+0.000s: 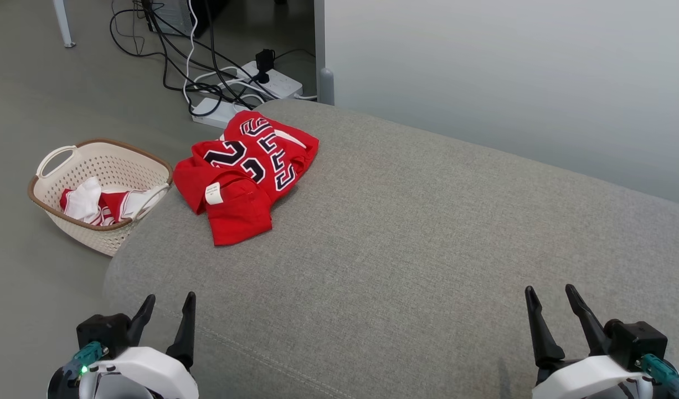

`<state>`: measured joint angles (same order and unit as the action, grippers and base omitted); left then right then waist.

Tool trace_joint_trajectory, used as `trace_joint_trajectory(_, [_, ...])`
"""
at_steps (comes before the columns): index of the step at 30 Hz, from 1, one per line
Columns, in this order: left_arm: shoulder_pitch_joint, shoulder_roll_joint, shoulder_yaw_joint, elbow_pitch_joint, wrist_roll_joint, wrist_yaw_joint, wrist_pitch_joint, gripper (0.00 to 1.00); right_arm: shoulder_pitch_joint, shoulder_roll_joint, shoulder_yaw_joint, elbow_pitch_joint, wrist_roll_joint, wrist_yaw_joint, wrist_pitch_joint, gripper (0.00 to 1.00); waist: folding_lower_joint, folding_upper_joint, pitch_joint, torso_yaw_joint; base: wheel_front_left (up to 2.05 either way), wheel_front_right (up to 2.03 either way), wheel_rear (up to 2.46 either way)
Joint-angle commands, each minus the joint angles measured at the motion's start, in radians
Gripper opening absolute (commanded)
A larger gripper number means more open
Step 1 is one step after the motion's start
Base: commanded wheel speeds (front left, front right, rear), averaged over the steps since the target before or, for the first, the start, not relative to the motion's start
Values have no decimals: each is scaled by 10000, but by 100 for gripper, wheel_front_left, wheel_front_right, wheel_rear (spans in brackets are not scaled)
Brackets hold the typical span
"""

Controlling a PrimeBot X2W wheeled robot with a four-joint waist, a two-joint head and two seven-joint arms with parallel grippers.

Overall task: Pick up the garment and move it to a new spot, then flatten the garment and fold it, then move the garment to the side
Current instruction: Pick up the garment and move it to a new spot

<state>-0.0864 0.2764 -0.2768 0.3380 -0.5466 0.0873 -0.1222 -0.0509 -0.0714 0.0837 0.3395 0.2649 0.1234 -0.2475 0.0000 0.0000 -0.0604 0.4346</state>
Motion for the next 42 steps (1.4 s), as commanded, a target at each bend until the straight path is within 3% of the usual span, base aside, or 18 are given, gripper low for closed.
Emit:
trace_joint_trajectory(1, [-752,267,325,-203,-52,-114,40,100,-284,-147,263,-221,1,73,-143,100,0,0,34,-20,0,0,0])
trace_joint_trajectory(9, [-2523,563,11,-151,-447,-641,2024,100,-433,-218,217,-326,-84,73,-143,100,0,0,413,-322,0,0,0])
trace_joint_trajectory(19, [-6008,1221,417,1281,-1172,-1248,4018,100,-1023,-310,299,-689,-282,73,-143,100,0,0,1545,-1489,0,0,0])
trace_joint_trajectory(28, [-7869,2117,991,3702,-1633,-1587,4585,100,-1679,-391,498,-849,-423,73,-143,100,0,0,2660,-2747,0,0,0])
trace_joint_trajectory(42, [-8173,3031,1310,6192,-1923,-1691,4816,100,-2311,-369,685,-1065,-555,73,-143,100,0,0,4096,-3485,0,0,0])
